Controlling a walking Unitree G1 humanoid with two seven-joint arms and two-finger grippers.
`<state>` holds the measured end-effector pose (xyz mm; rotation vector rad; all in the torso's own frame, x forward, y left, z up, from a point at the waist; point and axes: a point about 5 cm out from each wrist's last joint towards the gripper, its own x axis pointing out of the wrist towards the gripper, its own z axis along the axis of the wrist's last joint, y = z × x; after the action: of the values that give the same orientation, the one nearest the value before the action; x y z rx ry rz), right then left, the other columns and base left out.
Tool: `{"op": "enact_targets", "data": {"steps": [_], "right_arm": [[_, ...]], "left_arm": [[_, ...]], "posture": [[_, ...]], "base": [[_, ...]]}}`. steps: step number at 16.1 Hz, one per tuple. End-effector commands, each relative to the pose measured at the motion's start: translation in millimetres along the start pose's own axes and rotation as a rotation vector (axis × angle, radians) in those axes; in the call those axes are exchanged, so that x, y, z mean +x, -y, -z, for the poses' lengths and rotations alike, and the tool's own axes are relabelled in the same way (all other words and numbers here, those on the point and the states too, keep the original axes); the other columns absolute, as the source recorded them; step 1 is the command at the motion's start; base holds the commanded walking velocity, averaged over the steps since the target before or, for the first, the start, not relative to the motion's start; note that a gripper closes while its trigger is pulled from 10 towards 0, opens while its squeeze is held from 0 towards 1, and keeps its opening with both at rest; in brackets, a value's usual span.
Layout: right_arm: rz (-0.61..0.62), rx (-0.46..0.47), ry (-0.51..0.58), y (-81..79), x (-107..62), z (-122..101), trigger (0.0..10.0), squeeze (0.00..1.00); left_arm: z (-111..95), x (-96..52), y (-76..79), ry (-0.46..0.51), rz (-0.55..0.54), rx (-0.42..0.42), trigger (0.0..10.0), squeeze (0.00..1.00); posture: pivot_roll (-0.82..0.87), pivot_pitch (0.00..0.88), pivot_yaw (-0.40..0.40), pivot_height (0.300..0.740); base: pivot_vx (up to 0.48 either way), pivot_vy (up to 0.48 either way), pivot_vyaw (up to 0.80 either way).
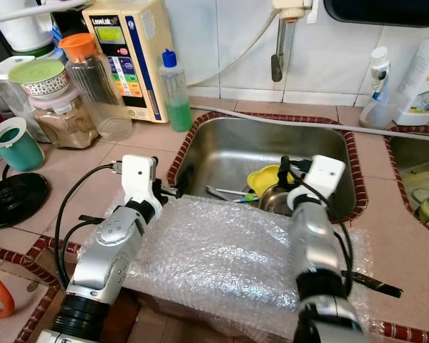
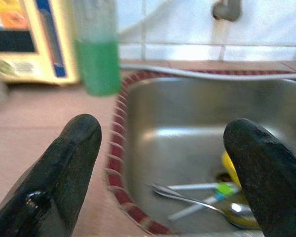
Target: Kitchen organization
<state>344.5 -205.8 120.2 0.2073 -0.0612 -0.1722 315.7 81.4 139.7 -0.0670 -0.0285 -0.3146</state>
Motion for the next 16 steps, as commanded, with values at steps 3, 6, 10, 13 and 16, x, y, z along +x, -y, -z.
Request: {"op": "enact_targets", "data": {"steps": [3,6,10,13,16], "right_arm": [[-0.038,-0.095,0.137,-1.3,-6.3,-29,10.0,1.00],[-0.059,-0.191,0.203,-0.4,-18.9,-46,10.0,1.00],[-0.070,-0.228,0.214,1.4,-34.6,-53,10.0,1.00],[-0.089,-0.234,0.197,-4.0,-46.1,-55,10.0,0.00],[-0.091,-0.232,0.174,-5.9,-50.3,-56,10.0,0.00]], "left_arm": [[-8,0.9,-11.5,0.061,-0.093,0.060,10.0,0.00],[-12,1.3,-19.4,0.081,-0.128,0.095,10.0,0.00],[-15,-0.3,-22.4,0.098,-0.146,0.121,10.0,0.00],[-10,-5.3,-18.8,0.062,-0.113,0.099,10.0,0.00],[-5,-9.9,-18.9,0.012,-0.115,0.121,10.0,0.00]], "posture": [[-0.04,0.000,0.092,0.740],[-0.05,0.000,0.095,0.740],[-0.06,0.000,0.102,0.740],[-0.07,0.000,0.113,0.740],[-0.08,0.000,0.114,0.740]], "base": [[0.000,0.000,0.00],[0.000,0.000,0.00],[0.000,0.000,0.00],[0.000,0.000,0.00],[0.000,0.000,-0.46]]}}
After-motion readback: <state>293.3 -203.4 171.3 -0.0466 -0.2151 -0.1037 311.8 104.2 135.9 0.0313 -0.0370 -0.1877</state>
